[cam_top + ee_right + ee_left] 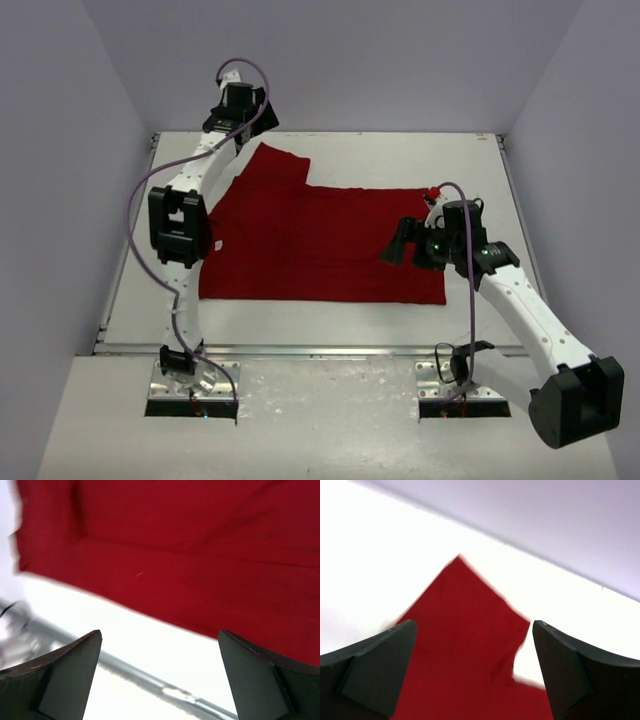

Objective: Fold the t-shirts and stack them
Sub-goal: Fold the tshirt

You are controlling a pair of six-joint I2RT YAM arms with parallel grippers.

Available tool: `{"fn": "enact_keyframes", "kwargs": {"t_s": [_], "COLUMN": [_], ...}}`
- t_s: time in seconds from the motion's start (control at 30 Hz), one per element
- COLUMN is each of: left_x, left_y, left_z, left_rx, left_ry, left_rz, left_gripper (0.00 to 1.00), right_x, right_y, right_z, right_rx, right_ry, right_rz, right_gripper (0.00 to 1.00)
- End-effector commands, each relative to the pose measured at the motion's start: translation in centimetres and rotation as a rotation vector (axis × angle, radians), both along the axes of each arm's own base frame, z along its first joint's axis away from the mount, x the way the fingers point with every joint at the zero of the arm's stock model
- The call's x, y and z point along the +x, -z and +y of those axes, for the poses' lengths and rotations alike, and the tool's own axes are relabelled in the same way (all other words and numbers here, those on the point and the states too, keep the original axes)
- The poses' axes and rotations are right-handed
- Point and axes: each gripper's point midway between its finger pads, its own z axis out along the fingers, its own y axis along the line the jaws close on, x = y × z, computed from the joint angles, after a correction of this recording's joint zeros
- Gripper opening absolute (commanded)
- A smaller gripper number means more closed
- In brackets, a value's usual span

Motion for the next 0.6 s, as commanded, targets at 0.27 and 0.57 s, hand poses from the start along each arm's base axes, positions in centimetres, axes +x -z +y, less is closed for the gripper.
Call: {"fn": "enact_keyframes", "kwargs": {"t_s": [0.27, 0.57], "left_x": [13.2, 13.9], "left_y": [6.5, 12.6], "left_z": [2.4, 0.6], "left_rx": [0.192, 0.119], "left_ry": [0.299, 0.395], "left_rz": [-0.232, -0.175], "left_gripper": [1.0, 0.96], "right_x": [-6.1, -6.2], "right_y": [-6.6, -8.4], "right_z": [5.7, 5.2], "right_rx": [0.364, 0.346], "right_ry": [-0.363, -0.351], "right_rz": [-0.169, -0.24], "right_gripper": [0.99, 0.99]}}
